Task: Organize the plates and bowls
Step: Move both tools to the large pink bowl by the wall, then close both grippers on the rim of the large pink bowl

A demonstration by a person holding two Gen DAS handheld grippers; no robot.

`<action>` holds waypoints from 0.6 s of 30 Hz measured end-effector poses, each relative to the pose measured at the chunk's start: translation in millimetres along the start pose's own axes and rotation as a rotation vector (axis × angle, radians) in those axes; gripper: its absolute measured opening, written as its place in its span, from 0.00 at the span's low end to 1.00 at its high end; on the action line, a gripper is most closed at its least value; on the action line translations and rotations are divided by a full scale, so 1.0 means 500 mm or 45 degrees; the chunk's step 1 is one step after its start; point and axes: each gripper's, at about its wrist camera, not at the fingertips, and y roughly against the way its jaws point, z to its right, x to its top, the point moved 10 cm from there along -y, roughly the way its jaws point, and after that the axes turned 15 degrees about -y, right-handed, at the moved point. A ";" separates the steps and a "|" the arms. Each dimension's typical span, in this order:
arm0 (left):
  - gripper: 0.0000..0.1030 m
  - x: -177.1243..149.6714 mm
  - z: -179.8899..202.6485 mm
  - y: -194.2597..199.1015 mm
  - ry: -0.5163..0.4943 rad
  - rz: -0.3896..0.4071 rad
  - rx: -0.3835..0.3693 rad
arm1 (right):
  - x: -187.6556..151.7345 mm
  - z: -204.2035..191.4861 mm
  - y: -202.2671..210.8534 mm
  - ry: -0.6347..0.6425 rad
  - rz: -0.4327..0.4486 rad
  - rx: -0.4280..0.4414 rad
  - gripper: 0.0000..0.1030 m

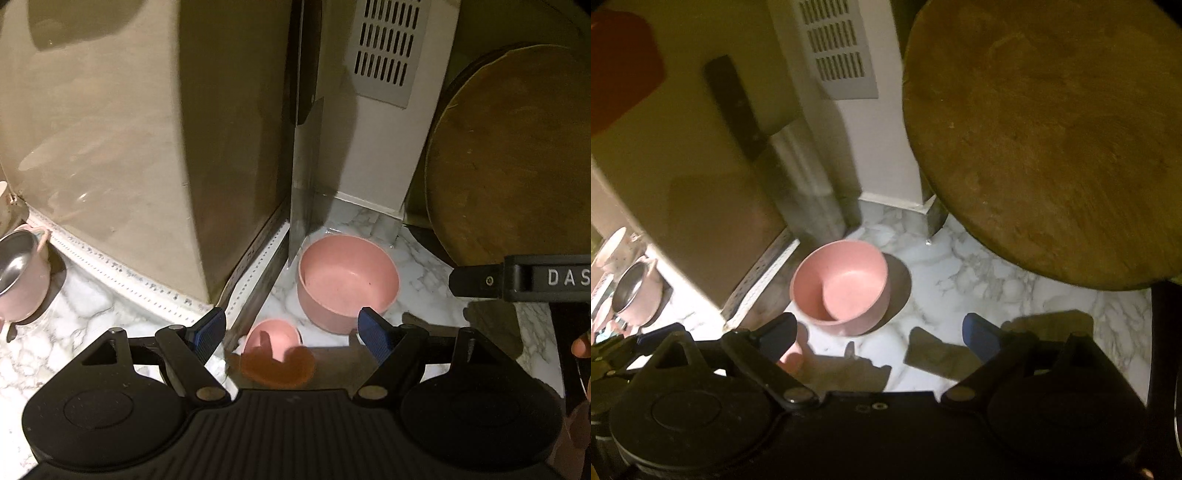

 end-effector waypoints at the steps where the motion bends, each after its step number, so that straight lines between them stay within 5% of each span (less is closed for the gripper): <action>1: 0.76 0.003 0.001 -0.010 0.009 -0.006 0.002 | 0.008 0.003 -0.012 -0.006 -0.006 -0.005 0.92; 7: 0.76 0.011 0.015 -0.074 0.059 -0.063 -0.012 | 0.038 0.019 -0.080 -0.045 -0.061 -0.019 0.90; 18: 0.76 0.011 0.020 -0.166 0.119 -0.135 0.010 | 0.049 0.023 -0.181 -0.096 -0.137 -0.046 0.71</action>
